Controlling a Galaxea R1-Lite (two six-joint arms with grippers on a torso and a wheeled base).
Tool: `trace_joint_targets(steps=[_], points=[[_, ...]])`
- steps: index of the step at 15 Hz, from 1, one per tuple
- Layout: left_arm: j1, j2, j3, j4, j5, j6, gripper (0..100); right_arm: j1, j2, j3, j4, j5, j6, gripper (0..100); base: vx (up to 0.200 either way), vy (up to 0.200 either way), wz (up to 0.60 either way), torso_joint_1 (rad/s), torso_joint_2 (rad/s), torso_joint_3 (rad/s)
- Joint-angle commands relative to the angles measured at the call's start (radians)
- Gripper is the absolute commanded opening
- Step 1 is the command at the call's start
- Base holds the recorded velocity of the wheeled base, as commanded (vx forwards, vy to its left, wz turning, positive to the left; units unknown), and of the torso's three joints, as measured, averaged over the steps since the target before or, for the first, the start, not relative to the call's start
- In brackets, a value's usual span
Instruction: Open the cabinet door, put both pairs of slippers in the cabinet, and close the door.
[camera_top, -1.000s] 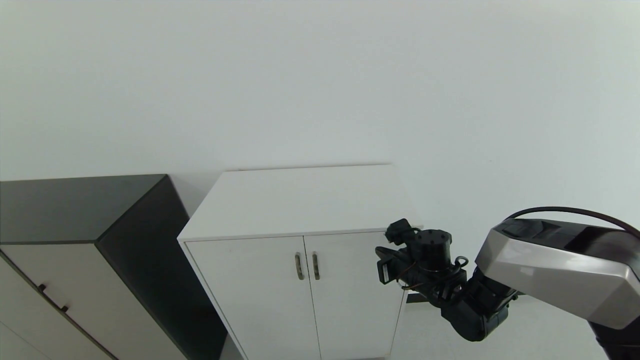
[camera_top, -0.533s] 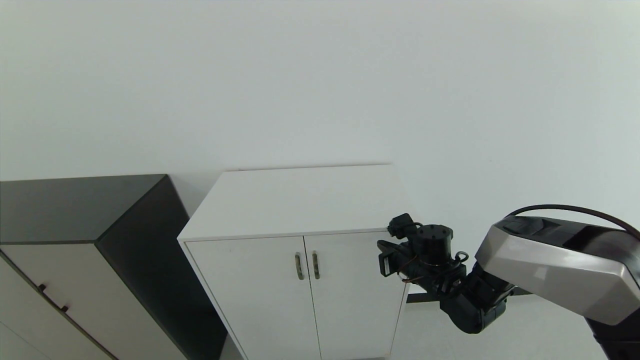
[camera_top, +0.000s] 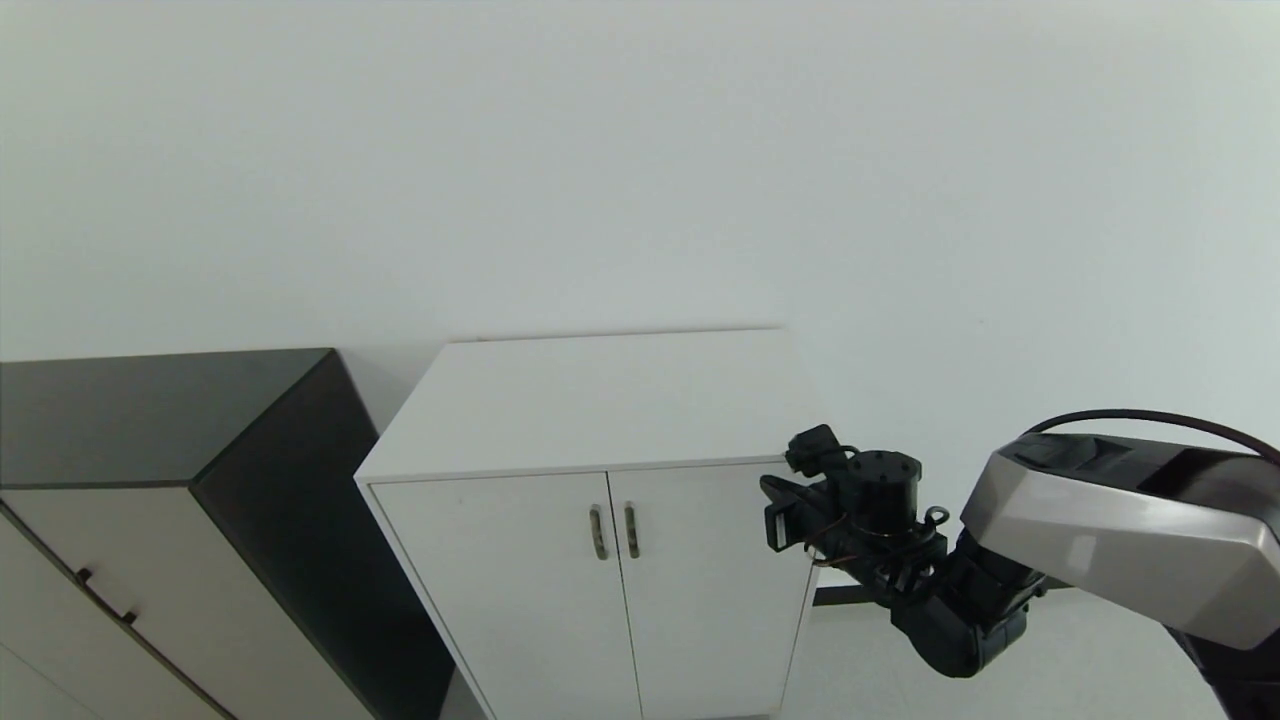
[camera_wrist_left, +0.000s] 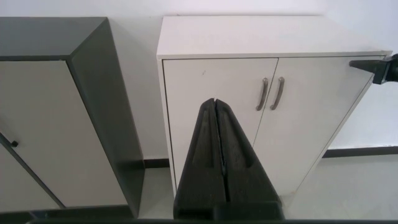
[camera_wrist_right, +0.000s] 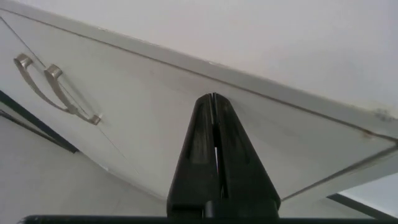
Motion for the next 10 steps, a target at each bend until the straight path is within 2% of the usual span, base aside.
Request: trace_joint_targets(steps=[1,5,7,10], points=[[0.0,0.0,0.0,0.0,0.0,0.0,0,0.005,-0.123,0.134,-0.026,0.0,0.0,0,0.0,0.0,0.0,0.0,0.0,0.0],[0.0,0.0,0.0,0.0,0.0,0.0,0,-0.015,-0.34,0.508,-0.195,0.0,0.0,0,0.0,0.0,0.0,0.0,0.0,0.0],[0.0,0.0,0.0,0.0,0.0,0.0,0,-0.092,-0.407,0.649,-0.284,-0.002,-0.003,0,0.0,0.0,0.0,0.0,0.0,0.0],[0.0,0.0,0.0,0.0,0.0,0.0,0,-0.284,-0.557,0.837,-0.289,-0.002,-0.026,0,0.0,0.0,0.0,0.0,0.0,0.0]])
